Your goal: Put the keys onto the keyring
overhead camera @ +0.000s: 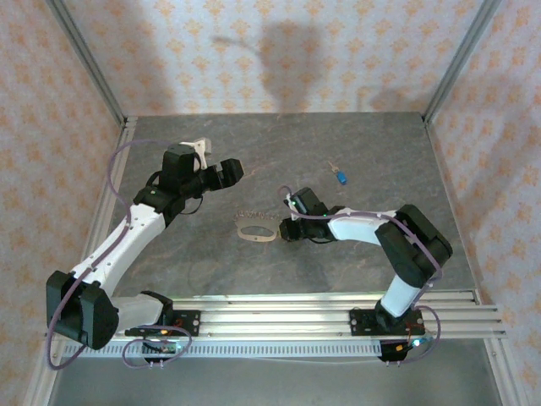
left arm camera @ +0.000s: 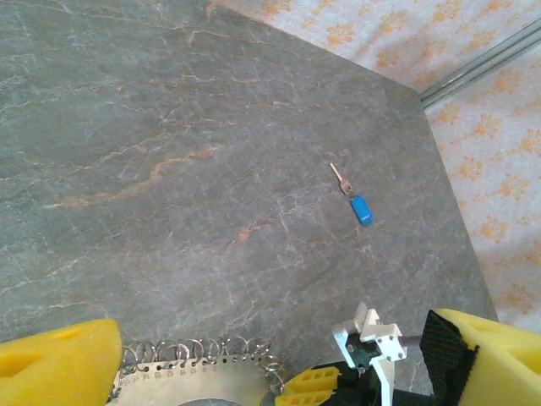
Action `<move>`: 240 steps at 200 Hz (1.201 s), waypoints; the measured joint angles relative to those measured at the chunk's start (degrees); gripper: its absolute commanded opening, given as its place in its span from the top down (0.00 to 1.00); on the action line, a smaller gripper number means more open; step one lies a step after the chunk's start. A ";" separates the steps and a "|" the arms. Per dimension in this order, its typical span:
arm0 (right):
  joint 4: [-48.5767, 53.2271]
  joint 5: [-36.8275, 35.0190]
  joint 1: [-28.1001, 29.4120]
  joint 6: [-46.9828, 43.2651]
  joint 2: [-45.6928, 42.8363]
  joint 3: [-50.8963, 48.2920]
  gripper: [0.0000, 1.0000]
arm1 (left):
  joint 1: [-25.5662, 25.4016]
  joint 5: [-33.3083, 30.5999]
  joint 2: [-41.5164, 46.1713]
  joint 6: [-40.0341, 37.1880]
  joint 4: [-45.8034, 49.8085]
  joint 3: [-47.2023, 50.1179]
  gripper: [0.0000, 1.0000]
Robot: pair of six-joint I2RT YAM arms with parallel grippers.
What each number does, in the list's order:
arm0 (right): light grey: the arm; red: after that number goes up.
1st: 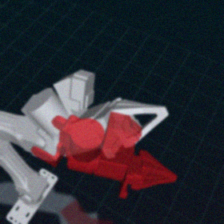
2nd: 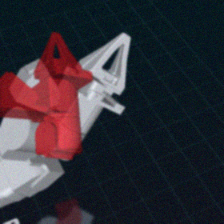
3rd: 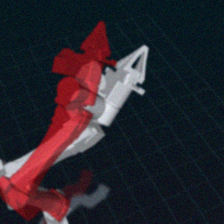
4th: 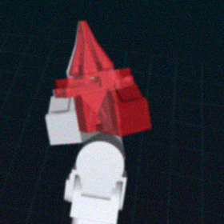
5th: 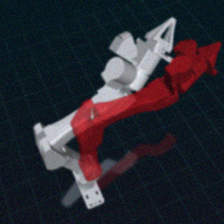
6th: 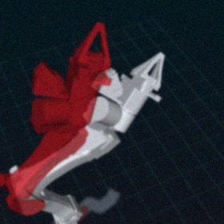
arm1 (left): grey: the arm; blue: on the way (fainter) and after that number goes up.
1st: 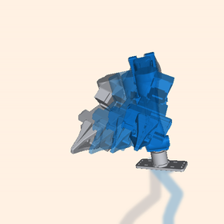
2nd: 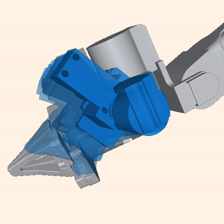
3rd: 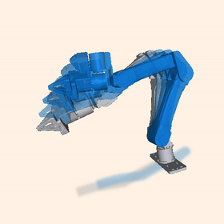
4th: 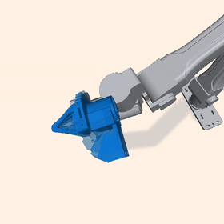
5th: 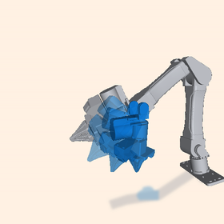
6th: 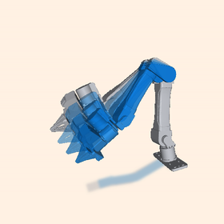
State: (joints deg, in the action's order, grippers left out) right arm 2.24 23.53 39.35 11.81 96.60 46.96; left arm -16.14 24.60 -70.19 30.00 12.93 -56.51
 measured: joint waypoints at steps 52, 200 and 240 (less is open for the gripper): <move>0.28 -0.02 0.00 -0.02 -0.02 1.86 0.77 | 0.00 0.00 -0.02 0.00 -0.39 0.02 0.07; 0.92 -1.27 0.00 -0.92 0.24 3.37 0.79 | 0.00 0.00 -0.02 0.02 -0.57 0.70 0.06; 0.96 -1.55 0.00 -1.14 0.94 3.37 0.80 | 0.00 0.00 -0.02 0.00 -0.57 0.74 0.06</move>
State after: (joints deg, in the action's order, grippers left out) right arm 3.20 21.98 39.35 10.68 97.54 50.33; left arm -16.14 24.60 -70.22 30.00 12.36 -55.77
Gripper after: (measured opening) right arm 0.199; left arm 0.937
